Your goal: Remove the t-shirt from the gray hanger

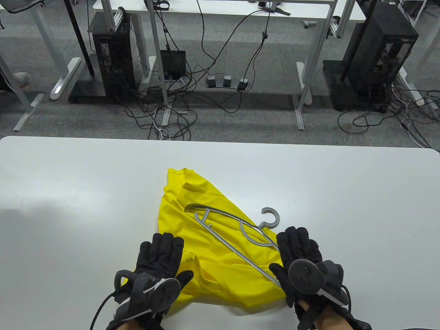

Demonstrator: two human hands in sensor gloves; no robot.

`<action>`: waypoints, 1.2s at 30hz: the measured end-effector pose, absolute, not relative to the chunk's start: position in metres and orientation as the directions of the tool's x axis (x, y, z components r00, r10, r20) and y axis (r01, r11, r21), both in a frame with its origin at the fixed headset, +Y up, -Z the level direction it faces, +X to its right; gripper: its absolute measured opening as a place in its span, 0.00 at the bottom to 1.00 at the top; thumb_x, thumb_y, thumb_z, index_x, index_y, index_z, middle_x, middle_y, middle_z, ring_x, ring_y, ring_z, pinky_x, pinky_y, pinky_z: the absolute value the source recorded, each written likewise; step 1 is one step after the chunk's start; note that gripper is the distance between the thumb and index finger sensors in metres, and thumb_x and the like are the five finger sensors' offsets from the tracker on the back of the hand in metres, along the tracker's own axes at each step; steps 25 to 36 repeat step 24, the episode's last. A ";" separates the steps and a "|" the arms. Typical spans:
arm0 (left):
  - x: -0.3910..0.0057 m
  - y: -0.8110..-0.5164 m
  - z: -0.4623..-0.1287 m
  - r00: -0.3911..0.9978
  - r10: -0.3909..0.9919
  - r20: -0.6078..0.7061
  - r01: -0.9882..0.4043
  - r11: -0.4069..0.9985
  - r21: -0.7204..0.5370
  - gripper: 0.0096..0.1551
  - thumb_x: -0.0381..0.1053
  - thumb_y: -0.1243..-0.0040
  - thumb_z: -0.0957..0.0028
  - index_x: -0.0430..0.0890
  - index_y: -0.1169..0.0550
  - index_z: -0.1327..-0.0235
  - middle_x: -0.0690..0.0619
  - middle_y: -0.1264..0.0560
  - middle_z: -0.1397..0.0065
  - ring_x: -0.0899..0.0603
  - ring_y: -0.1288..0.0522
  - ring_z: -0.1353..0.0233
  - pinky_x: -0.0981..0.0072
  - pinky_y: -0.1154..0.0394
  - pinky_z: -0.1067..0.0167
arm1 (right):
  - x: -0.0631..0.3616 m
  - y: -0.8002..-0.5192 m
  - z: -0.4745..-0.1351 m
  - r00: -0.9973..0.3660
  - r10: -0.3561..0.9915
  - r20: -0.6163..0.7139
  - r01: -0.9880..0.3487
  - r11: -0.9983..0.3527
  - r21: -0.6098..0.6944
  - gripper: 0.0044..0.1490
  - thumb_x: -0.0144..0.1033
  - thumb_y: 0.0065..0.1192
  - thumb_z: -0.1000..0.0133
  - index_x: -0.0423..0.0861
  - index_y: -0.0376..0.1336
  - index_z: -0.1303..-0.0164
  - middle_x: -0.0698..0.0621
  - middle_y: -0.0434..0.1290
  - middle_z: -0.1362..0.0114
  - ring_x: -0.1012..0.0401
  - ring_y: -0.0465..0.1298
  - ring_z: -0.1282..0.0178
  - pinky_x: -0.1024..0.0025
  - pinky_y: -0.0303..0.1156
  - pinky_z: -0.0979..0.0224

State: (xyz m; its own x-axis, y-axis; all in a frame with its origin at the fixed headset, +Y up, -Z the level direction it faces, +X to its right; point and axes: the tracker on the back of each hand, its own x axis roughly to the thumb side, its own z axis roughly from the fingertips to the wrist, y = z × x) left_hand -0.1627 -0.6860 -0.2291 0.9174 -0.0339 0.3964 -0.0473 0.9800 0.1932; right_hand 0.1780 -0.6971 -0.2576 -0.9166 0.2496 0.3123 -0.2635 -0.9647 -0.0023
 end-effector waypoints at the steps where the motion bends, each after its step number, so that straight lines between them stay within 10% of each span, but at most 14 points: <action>1: -0.162 -0.686 -0.229 0.917 -0.034 0.397 -0.048 0.980 0.194 0.51 0.65 0.50 0.46 0.38 0.45 0.18 0.34 0.49 0.16 0.27 0.45 0.17 0.28 0.49 0.26 | 0.178 -0.697 -0.257 -0.916 0.251 0.313 -0.265 -0.964 -0.004 0.50 0.53 0.48 0.47 0.45 0.38 0.20 0.41 0.38 0.14 0.42 0.35 0.16 0.38 0.36 0.23; 36: -0.159 -0.687 -0.228 0.911 -0.042 0.411 -0.036 0.983 0.181 0.51 0.65 0.50 0.46 0.38 0.45 0.18 0.34 0.49 0.16 0.27 0.45 0.17 0.29 0.49 0.26 | 0.178 -0.699 -0.259 -0.917 0.267 0.297 -0.271 -0.962 0.027 0.50 0.54 0.48 0.47 0.45 0.38 0.20 0.41 0.38 0.15 0.42 0.35 0.16 0.38 0.36 0.24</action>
